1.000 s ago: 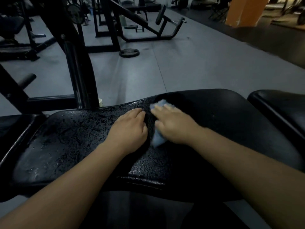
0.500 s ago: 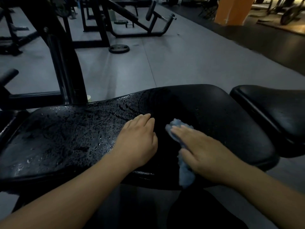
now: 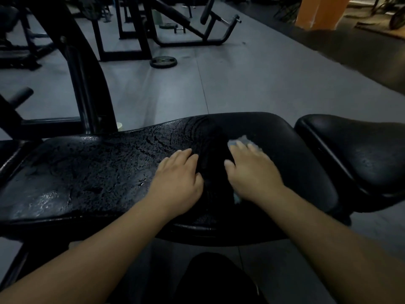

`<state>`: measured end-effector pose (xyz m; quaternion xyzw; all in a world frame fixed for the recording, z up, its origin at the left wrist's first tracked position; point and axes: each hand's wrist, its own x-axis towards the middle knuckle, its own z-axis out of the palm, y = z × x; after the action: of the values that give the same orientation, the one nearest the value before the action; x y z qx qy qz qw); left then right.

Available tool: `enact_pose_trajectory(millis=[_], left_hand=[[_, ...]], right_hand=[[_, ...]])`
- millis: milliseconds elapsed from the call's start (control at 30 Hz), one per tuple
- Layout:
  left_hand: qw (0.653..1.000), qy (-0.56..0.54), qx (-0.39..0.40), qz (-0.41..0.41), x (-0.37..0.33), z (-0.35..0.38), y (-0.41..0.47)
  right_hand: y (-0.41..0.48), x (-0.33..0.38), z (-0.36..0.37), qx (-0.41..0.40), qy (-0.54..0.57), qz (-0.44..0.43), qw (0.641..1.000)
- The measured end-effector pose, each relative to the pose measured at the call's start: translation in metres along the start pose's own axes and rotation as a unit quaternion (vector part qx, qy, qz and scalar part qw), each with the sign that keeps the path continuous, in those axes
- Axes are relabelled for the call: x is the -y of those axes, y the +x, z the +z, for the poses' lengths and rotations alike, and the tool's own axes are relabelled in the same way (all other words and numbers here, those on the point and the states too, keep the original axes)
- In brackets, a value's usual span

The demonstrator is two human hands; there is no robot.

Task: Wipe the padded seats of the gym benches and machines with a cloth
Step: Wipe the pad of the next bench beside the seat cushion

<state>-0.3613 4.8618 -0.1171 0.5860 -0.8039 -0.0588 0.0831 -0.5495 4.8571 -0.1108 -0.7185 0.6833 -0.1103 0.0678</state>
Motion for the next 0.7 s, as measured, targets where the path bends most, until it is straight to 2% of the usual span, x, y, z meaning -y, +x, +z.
enact_pose_trajectory(millis=[67, 167, 233, 300, 367, 467, 533, 633, 700], left_hand=[[1.000, -0.005, -0.001, -0.009, -0.013, 0.003, 0.004], [1.000, -0.010, 0.002, -0.018, -0.014, 0.004, -0.001], [1.000, 0.000, 0.005, -0.010, -0.014, 0.004, -0.007], [1.000, 0.010, 0.014, -0.008, -0.017, 0.002, -0.013], [0.999, 0.015, 0.031, -0.007, -0.019, -0.002, -0.012], [0.999, 0.002, 0.036, 0.000, -0.016, -0.006, 0.011], [1.000, -0.006, 0.026, 0.013, -0.012, -0.004, 0.040], [0.999, 0.005, 0.025, 0.043, -0.004, 0.000, 0.076], [0.998, 0.013, 0.024, 0.060, 0.001, 0.003, 0.089]], right_hand=[[0.021, 0.010, 0.005, -0.008, -0.013, -0.002, 1.000], [-0.016, 0.010, 0.002, 0.010, -0.003, -0.133, 0.991], [-0.049, -0.014, -0.012, 0.049, 0.027, -0.175, 0.983], [-0.043, -0.043, -0.020, 0.043, 0.017, -0.147, 0.988], [-0.007, -0.056, -0.021, 0.029, -0.002, -0.084, 0.996], [0.033, -0.028, -0.008, -0.006, -0.003, -0.038, 0.999], [0.020, -0.009, -0.004, -0.006, 0.010, -0.074, 0.997], [-0.029, -0.013, -0.009, 0.037, 0.036, -0.158, 0.986], [-0.016, -0.039, -0.015, 0.016, 0.038, -0.126, 0.991]])
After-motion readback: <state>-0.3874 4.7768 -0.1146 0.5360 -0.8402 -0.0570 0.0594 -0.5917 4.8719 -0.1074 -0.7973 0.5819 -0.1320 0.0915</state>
